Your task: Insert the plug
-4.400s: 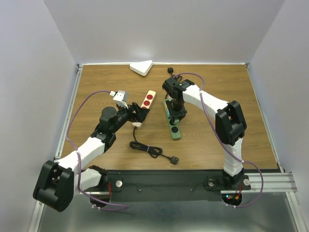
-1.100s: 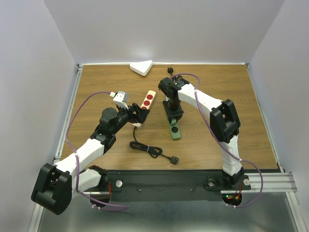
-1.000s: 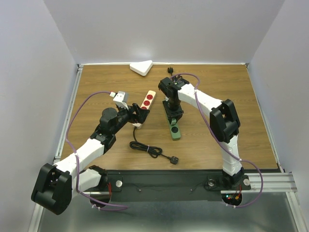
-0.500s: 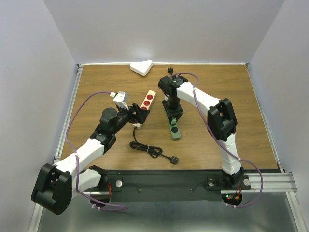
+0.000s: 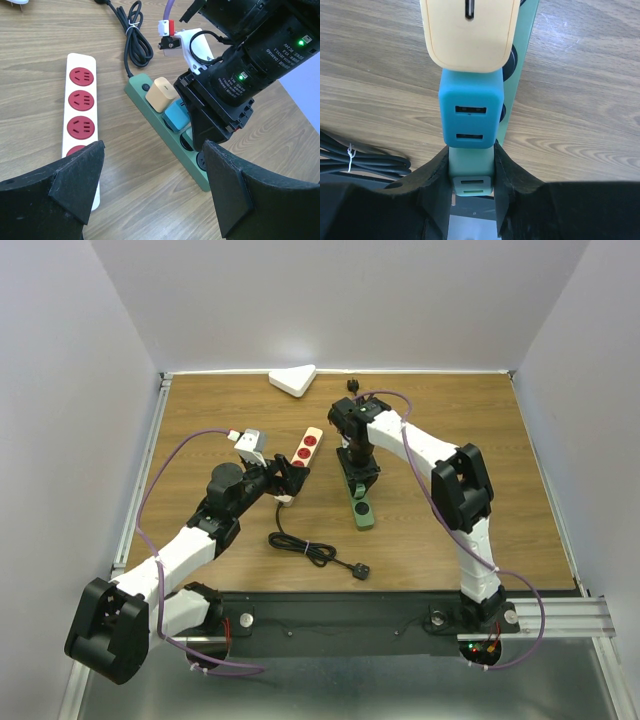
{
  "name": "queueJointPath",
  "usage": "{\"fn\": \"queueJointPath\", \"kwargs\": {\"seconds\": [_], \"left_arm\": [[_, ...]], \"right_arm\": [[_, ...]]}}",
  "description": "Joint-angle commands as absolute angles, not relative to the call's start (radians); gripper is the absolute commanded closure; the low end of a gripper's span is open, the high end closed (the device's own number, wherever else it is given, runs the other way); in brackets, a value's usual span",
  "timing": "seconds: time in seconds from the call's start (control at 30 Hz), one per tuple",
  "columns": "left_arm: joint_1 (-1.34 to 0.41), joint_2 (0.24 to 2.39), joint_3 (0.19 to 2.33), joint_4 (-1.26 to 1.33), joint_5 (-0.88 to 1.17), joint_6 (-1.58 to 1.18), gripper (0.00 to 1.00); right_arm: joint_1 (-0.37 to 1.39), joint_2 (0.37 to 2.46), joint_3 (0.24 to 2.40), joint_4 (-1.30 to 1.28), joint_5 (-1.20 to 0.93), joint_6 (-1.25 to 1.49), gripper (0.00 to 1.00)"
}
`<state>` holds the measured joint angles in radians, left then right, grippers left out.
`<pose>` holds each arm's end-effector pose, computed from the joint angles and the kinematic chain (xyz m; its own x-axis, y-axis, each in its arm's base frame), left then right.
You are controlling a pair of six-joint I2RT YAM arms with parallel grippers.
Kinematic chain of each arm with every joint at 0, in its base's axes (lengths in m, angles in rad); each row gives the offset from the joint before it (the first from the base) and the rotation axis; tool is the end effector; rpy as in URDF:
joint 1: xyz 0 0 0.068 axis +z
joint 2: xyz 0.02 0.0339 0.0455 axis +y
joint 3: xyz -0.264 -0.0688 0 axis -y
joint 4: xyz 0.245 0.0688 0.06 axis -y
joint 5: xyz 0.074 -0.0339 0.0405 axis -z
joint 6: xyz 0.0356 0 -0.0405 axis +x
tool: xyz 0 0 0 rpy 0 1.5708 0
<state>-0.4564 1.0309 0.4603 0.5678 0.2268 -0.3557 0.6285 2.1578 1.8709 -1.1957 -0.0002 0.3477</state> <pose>0.2043 -0.1092 0.2578 -0.2222 -0.2689 -0.9372 0.5909 0.7274 -0.3488 0.3461 0.2515 0.2124 -0.9579 -0.2750 -0.0827 -0.2782 0.9600 0.0302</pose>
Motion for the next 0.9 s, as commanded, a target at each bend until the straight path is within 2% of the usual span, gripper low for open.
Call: {"fn": "queueJointPath", "kwargs": {"seconds": [0.0, 0.2, 0.87], "left_arm": [[-0.459, 1.016, 0.459, 0.6, 0.224, -0.342, 0.09], [-0.459, 1.014, 0.459, 0.598, 0.227, -0.342, 0.09], [-0.459, 1.014, 0.459, 0.601, 0.233, -0.347, 0.09]], "right_arm": [[0.609, 2.299, 1.85, -1.026, 0.133, 0.336, 1.0], [0.611, 2.361, 1.904, -1.023, 0.118, 0.324, 1.0], [0.611, 2.378, 1.83, -0.916, 0.19, 0.356, 1.0]]}}
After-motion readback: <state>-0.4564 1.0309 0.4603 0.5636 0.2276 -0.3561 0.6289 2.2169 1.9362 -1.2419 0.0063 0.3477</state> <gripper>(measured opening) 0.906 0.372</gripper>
